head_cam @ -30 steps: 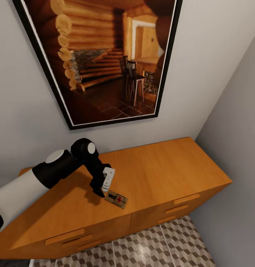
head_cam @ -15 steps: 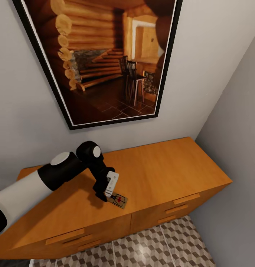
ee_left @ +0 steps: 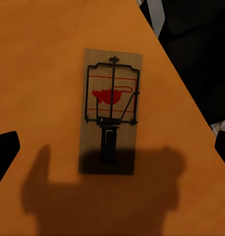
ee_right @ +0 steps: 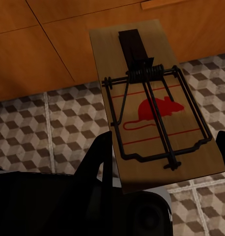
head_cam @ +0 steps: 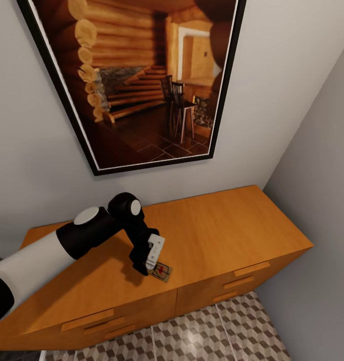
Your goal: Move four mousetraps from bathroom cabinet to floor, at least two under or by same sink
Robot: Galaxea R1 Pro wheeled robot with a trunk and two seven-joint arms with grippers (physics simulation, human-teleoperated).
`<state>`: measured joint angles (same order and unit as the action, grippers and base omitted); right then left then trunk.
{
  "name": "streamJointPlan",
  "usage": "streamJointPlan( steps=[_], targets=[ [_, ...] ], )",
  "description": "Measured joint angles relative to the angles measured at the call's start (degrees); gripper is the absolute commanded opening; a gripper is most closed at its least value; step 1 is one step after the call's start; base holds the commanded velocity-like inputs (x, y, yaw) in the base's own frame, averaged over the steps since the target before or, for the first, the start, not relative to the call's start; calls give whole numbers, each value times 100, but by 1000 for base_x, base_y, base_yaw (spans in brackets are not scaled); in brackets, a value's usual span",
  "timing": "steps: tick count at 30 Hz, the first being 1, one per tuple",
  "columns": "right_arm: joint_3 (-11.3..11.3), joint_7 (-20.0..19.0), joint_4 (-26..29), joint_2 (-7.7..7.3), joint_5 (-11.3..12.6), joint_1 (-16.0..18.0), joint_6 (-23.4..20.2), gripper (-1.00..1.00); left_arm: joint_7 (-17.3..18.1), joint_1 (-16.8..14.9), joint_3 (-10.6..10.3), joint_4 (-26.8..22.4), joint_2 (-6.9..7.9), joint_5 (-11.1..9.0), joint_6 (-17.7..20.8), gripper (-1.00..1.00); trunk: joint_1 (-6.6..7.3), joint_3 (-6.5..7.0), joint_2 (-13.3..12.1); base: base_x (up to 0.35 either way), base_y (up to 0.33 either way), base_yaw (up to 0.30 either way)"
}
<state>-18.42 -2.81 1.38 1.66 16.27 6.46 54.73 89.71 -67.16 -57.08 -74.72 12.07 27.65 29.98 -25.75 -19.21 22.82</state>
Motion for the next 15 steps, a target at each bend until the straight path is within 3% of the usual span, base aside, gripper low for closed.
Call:
streamJointPlan(
  steps=[15],
  targets=[
    [0,0,0,0,0,0,0,-100,0,0,-194,16,-6,-1,0,100,0,0,0,0,0,0]
  ],
)
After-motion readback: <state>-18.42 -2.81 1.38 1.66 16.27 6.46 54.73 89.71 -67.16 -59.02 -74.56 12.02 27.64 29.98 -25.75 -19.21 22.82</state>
